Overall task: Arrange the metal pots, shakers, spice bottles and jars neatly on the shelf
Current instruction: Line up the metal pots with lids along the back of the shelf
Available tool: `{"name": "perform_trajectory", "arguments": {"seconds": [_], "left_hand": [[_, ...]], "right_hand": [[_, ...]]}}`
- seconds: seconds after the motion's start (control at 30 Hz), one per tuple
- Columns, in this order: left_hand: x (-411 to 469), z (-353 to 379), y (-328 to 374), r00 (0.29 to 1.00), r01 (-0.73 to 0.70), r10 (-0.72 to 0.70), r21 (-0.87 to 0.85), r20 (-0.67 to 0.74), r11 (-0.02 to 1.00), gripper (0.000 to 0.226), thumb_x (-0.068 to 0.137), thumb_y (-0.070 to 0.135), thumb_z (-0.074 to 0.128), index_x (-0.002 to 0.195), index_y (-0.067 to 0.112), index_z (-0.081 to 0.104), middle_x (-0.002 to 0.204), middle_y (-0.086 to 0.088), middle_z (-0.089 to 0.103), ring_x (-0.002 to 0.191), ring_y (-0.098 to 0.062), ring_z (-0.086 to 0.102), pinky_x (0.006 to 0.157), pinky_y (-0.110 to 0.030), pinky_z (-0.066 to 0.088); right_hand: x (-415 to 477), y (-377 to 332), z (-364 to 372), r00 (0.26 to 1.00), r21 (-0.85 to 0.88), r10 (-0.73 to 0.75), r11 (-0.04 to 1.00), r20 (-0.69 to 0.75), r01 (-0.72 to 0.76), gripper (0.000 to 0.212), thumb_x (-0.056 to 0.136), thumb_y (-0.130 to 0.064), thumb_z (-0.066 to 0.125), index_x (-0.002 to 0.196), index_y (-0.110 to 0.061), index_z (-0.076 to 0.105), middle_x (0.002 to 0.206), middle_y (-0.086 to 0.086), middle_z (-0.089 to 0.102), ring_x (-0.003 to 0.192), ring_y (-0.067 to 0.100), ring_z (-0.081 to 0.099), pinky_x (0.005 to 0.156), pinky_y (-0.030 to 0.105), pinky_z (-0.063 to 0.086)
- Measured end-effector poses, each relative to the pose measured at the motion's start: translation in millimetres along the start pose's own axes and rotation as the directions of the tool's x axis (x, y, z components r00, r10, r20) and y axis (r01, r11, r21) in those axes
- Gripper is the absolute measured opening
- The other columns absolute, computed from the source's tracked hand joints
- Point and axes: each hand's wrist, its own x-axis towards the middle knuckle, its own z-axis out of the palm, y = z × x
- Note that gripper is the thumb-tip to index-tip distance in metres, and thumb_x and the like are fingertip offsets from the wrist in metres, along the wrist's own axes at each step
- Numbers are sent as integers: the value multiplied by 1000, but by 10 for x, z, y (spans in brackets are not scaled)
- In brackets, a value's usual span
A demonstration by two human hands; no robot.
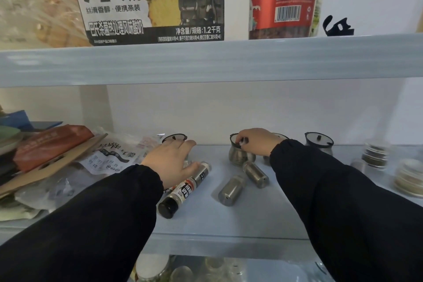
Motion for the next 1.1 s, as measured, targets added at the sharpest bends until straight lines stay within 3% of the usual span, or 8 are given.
{"name": "perform_trajectory", "arguments": {"seconds": [0.47,0.57,0.63,0.73,0.9,0.97,1.03,1.1], "left_hand": [[42,53,-100,1000,14,-13,-34,17,999,78,79,70,21,141,27,38,133,-1,56,125,-24,48,102,-39,40],[192,-26,-310,998,64,-65,-57,-13,996,63,85,65,33,136,28,42,122,-3,60,114,-26,55,94,-39,46],[351,-150,-484,989,149,-150,-135,4,980,61,90,63,40,139,28,41,126,-4,59,114,-25,55,95,-40,47],[586,-253,-716,970,237,-223,-180,91,955,61,92,58,43,144,26,37,138,-4,53,119,-24,54,99,-40,45],[849,-67,-853,943,289,-253,-159,214,944,65,92,58,44,145,20,39,141,-10,49,121,-29,53,101,-42,44],[908,68,-831,935,287,-244,-145,257,947,61,91,59,45,136,18,49,133,-11,55,116,-30,56,95,-38,46],[966,206,-809,927,279,-229,-138,299,950,52,87,56,42,107,13,62,106,-11,63,89,-28,62,72,-33,46],[1015,297,-795,930,269,-219,-141,296,953,48,84,54,42,88,11,63,89,-10,61,72,-26,59,62,-31,44]], "right_hand": [[-50,-21,62,1000,83,2,997,-26,0,34,94,-25,50,125,-33,60,126,0,61,115,23,56,89,30,43],[-153,-95,8,998,116,-14,993,-68,22,64,90,-50,56,149,-39,32,159,0,28,149,25,20,112,38,28],[-305,-244,-76,993,149,-45,987,-108,61,82,87,-62,54,154,-44,11,165,-7,0,152,16,-6,121,41,13],[-567,-474,-120,984,110,-118,985,-137,133,87,86,-67,53,154,-46,4,165,-12,-6,151,11,-11,120,37,7],[-809,-586,100,978,64,-137,987,-158,149,84,83,-66,54,154,-44,15,166,-7,6,152,15,-3,121,34,11],[-909,-602,165,978,57,-122,989,-169,134,81,84,-64,56,153,-42,20,165,-6,9,152,15,1,120,30,9],[-1011,-611,206,978,49,-109,992,-178,119,80,85,-62,57,153,-41,22,165,-8,10,152,14,2,117,25,7],[-1087,-605,234,978,53,-95,993,-185,106,80,84,-64,56,153,-41,22,165,-7,11,152,15,3,119,27,9]]}}
